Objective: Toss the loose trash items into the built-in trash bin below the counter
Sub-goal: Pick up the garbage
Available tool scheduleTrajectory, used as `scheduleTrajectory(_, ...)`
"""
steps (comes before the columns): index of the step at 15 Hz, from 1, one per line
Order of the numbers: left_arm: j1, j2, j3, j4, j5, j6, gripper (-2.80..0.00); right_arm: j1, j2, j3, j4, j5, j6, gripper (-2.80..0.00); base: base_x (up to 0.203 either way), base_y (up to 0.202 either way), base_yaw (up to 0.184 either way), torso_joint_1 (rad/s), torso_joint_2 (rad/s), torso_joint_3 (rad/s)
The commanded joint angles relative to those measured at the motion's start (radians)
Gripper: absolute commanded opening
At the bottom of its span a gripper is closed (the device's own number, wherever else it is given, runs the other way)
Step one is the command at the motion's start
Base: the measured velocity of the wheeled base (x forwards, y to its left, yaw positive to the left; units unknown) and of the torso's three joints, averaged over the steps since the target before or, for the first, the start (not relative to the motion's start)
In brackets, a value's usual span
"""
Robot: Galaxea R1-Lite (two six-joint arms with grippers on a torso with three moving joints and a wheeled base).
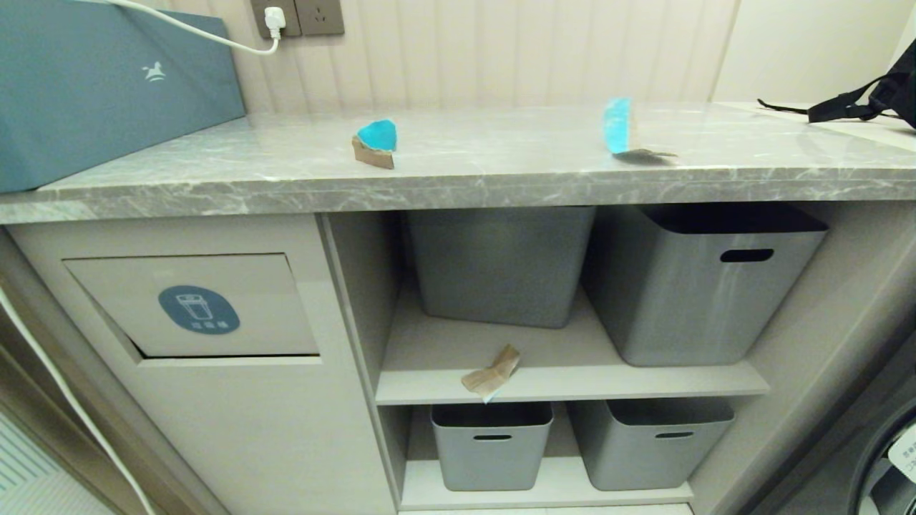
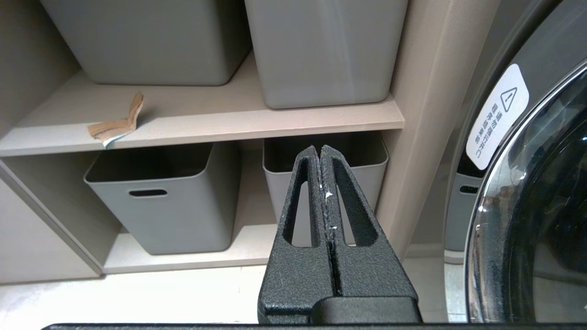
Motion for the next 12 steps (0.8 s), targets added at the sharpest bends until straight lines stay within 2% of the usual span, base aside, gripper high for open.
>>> scheduleTrajectory(1, 0.000, 0.000, 0.002, -0.001, 0.000, 0.000, -2.80, 0.000, 0.001, 0.002, 0.000, -0.001, 0.001, -2.80, 0.000, 0.000, 0.000, 0.000, 0.00, 0.000)
scheduleTrajectory(5, 0.000, 0.000, 0.002, -0.001, 0.000, -0.002, -2.80, 0.000, 0.001, 0.002, 0.001, -0.001, 0.001, -2.80, 0.000, 0.000, 0.000, 0.002, -0.01, -0.006)
scheduleTrajectory(9, 0.000, 0.000, 0.002, -0.001, 0.000, -0.002, -2.80, 0.000, 0.001, 0.002, 0.003, 0.000, 0.000, -2.80, 0.000, 0.000, 0.000, 0.059, -0.24, -0.241)
scheduleTrajectory(12, 0.000, 0.000, 0.002, -0.001, 0.000, -0.002, -2.80, 0.000, 0.001, 0.002, 0.003, -0.002, 0.000, -2.80, 0.000, 0.000, 0.000, 0.178, -0.53, -0.297)
